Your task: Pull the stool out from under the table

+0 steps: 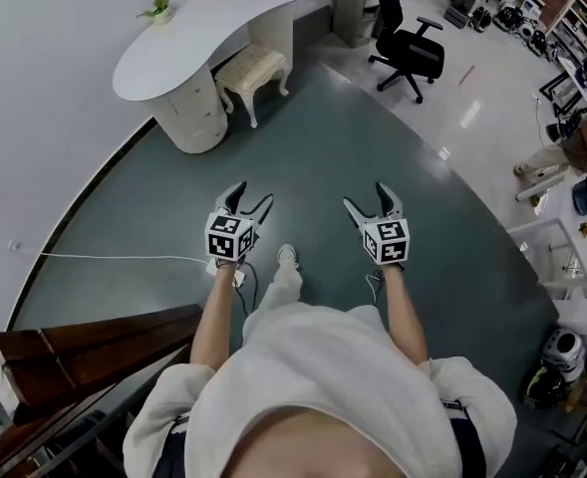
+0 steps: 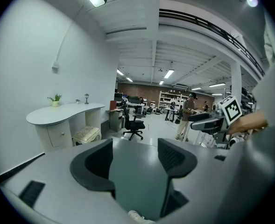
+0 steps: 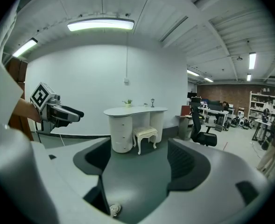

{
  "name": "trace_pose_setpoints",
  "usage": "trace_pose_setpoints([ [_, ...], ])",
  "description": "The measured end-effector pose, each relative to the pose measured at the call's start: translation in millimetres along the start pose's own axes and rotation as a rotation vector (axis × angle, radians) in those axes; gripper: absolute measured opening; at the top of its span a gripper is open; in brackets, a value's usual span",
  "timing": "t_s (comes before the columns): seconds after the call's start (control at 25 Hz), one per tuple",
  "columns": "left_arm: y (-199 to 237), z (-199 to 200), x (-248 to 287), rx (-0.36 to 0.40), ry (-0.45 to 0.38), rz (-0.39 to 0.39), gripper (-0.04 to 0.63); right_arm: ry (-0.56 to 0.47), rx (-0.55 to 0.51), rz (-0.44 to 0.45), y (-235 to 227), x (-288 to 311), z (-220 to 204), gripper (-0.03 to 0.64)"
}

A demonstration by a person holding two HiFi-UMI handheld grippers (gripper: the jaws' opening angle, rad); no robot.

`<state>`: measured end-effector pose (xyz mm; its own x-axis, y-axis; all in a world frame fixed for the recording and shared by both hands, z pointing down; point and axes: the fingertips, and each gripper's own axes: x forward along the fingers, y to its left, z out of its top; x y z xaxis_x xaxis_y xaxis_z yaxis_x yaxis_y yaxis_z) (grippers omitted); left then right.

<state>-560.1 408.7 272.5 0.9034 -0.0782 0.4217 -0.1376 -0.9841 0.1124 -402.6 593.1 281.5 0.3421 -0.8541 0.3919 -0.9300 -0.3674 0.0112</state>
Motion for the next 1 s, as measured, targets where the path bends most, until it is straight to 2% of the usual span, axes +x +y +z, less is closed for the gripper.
trace_pose_setpoints([
  [0.48,107,83,118,0.016,-0.018,-0.025,0.279,-0.009,0.008,-0.044,-70,135,72,0.365],
  [0.68,135,102,162,0.027,-0.023,-0.041,0.279,-0.014,0.013,-0.065,-95,177,81,0.362],
  [1.0,152,119,218,0.047,0.009,-0.075,0.279,0.01,0.042,-0.087,-132,216,78,0.362],
])
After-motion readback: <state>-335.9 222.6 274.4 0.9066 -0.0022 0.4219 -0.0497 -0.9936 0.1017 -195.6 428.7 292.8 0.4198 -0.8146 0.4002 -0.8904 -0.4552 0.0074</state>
